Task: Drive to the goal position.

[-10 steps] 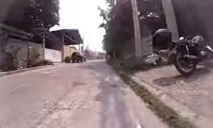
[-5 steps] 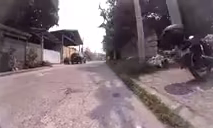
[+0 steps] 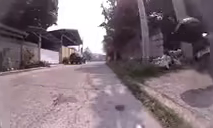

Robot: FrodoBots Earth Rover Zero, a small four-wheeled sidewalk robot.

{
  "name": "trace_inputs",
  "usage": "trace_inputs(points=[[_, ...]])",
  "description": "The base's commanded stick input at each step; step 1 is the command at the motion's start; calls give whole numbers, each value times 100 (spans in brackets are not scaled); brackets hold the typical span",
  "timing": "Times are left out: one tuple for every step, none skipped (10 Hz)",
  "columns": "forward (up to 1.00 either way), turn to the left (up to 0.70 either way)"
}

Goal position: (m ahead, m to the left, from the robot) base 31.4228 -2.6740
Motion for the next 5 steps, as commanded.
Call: trace_inputs(points=[[85, 0], [85, 6], [85, 15], [85, 11], [85, 0]])
